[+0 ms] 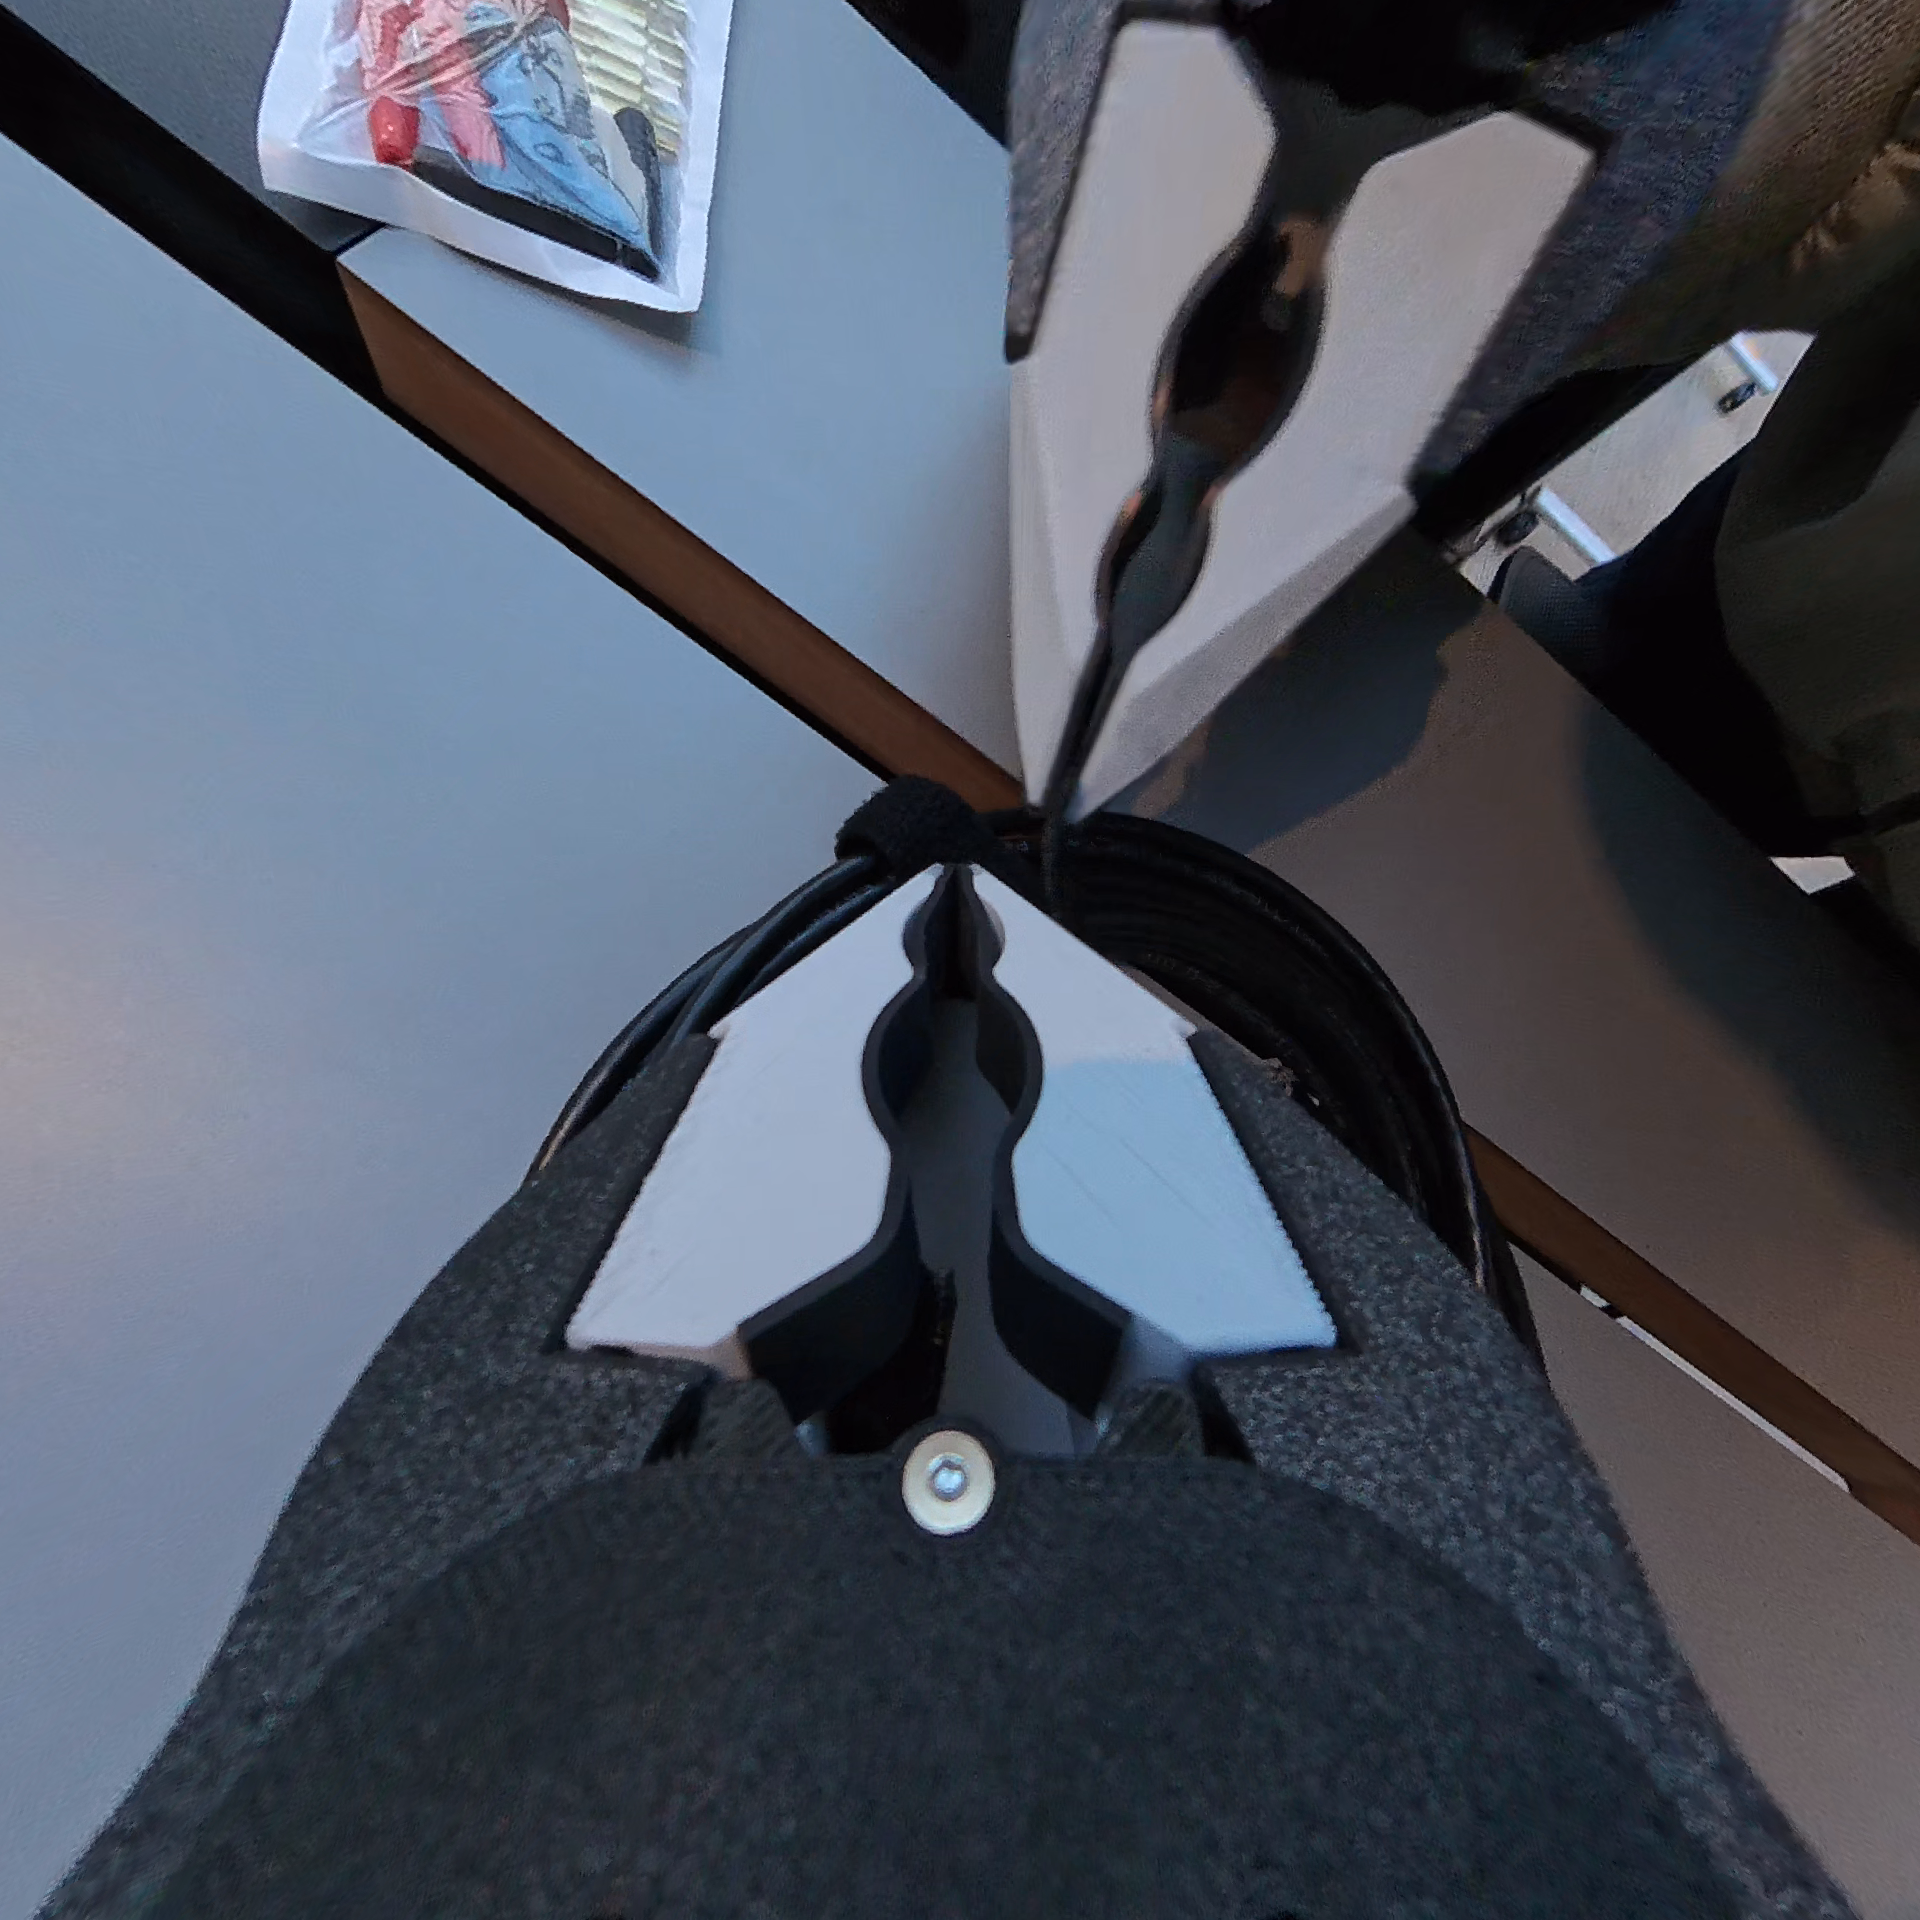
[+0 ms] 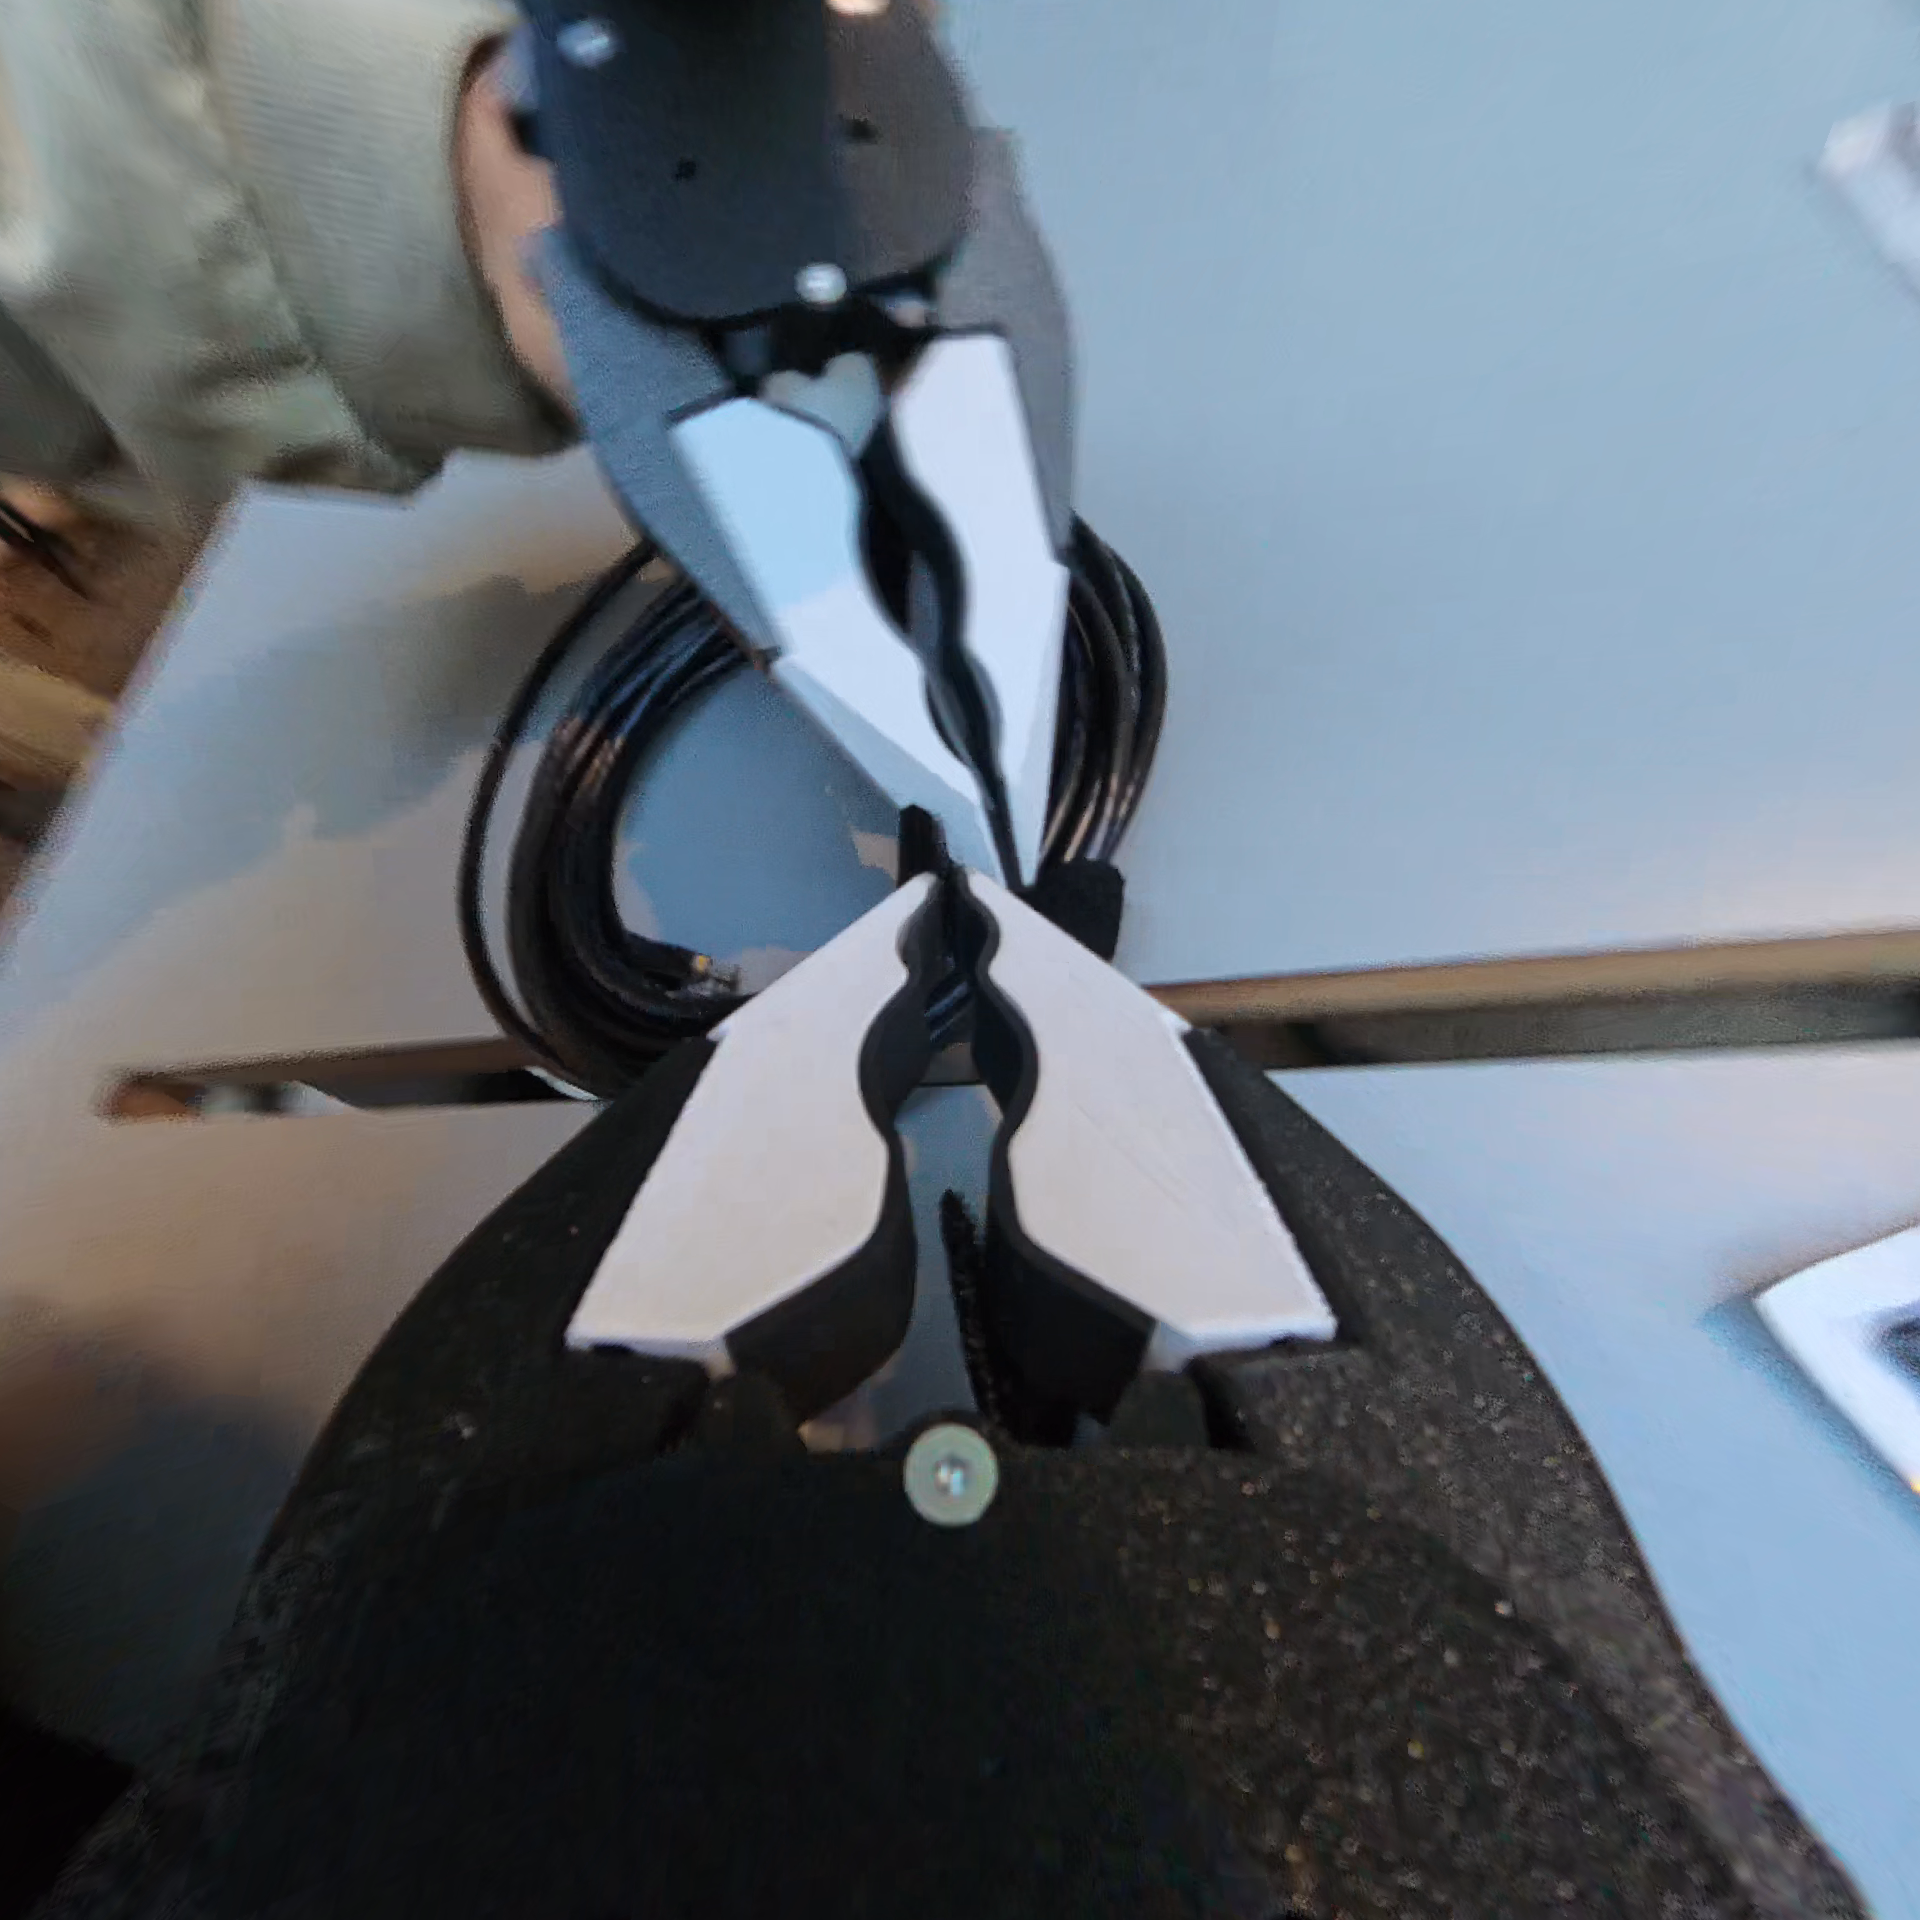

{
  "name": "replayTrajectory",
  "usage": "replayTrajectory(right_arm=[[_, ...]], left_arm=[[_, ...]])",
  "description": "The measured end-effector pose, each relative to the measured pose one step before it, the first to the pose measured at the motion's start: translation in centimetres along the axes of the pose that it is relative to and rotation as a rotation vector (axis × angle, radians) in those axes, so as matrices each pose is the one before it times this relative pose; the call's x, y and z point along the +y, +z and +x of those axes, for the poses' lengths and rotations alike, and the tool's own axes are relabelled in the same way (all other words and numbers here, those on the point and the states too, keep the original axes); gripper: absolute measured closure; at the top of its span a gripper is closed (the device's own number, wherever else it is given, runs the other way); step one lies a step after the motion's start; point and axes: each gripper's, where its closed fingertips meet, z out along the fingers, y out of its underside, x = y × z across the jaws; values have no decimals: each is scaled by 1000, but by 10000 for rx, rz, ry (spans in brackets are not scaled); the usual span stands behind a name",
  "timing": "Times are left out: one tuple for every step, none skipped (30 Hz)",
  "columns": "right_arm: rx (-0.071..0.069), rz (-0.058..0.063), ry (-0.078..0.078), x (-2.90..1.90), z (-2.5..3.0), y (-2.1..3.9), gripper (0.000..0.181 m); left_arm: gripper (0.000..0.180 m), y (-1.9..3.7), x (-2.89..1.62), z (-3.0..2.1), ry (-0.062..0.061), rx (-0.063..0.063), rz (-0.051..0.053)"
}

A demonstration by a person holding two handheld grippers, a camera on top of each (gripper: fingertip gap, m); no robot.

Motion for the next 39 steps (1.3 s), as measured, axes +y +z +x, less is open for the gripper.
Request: replayTrajectory(right_arm=[[-368, 35, 1112, 167, 371, 31, 181], [-167, 125, 562, -29, 360, -126, 181], [-242, -121, 454, 170, 135, -3, 181], [-211, -60, 383, -6, 74, -1, 181], [-113, -68, 136, -27, 39, 23, 181], [-3, -243, -17, 162, 159, 30, 181], [29, -185, 120, 10, 283, -52, 181], [-70, -80, 251, -92, 122, -40, 181], [-26, -165, 125, 81, 115, -44, 181], [84, -114, 48, 51, 144, -31, 181], [63, 7, 85, -146, -7, 9, 181], [145, -120, 63, 38, 100, 159, 181], [145, -320, 206, 303, 277, 245, 181], [-19, -104, 399, -33, 135, 81, 181], [5, -91, 279, -12, 132, 68, 181], [38, -157, 195, 101, 67, 74, 181], [89, -131, 214, -67, 136, 49, 181], [146, -134, 159, 15, 125, -42, 181], [35, -183, 79, 11, 73, 31, 181], [-38, -159, 110, 39, 35, -51, 181], [-29, -94, 69, 28, 23, -32, 181], [11, -50, -84, 3, 13, 28, 181], [7, -22, -16, 45, 41, -14, 181], [-13, 17, 4, -5, -23, 3, 181], [-38, 23, -9, 14, -10, 10, 181], [-70, 14, 75, -6, -18, -21, 181], [-48, 20, 34, 46, 46, 39, 181], [32, 9, -13, 11, 73, 2, 181], [-1, 12, -4, 21, 54, 5, 181], [-32, 47, -25, -33, 28, -54, 181], [-28, 182, -237, -69, -5, -144, 180], [41, 297, -369, -198, -4, -282, 179], [96, 370, -450, -333, -68, -471, 176], [259, 487, -673, -568, -57, -648, 163], [135, 463, -929, -553, -461, -646, 162], [21, 389, -1015, -527, -795, -481, 171], [144, 366, -829, -610, -601, -246, 181], [-43, 307, -423, -549, -615, 85, 181], [32, -106, 90, 112, -71, 468, 181]], left_arm=[[178, -65, 2, -98, -144, -14, 91], [180, -84, -47, -193, -99, -72, 110], [180, -49, -28, -78, -113, 38, 60], [179, -9, -21, 0, -95, 69, 45], [179, -7, -18, 4, -105, 79, 42], [180, -13, -19, 6, -172, 130, 36], [180, -12, -46, -74, -188, 85, 59], [180, -19, -56, -139, -128, 9, 62], [180, -36, -23, -70, -89, 5, 39], [180, -39, -18, -78, -78, -16, 39], [180, -30, -8, -47, -40, -18, 24], [180, -18, 9, 5, -22, 18, 0], [180, -9, 9, 1, -83, 73, -1], [180, -18, -9, -19, -98, 71, 7], [180, -43, -42, -50, -116, 44, 31], [180, -60, -26, -45, -143, 60, 33], [180, -81, -24, -44, -132, 41, 42], [180, -136, -118, -108, -218, 24, 108], [180, -354, -156, -451, -448, 5, 198], [180, -588, -167, -526, -564, 13, 267], [180, -692, -259, -235, -324, 62, 377], [180, -493, -257, 279, -27, 73, 378], [180, -146, -56, 786, 100, 159, 177], [180, 264, 172, 1084, 152, 190, -62], [180, 548, 189, 1044, 179, 87, -134], [180, 627, 199, 619, 199, -131, -171], [180, 616, 196, 105, 151, -300, -164], [180, 478, 276, -633, 5, -566, -161], [180, 162, -113, -211, -191, -160, 156], [180, 32, -20, -68, -178, -41, 126], [180, -38, 89, -189, -15, -157, 45], [180, -56, 98, -139, -51, -142, 19], [180, 12, 57, -64, -186, -31, 16], [180, 50, 44, -46, -226, 32, 25], [180, 18, 19, -26, -163, 50, 50], [180, 48, -4, -28, -87, 27, 54], [180, 37, -3, 0, -47, 18, 39], [180, -15, 19, 10, -26, 25, 24], [180, -31, 18, 22, -22, 28, 16]])
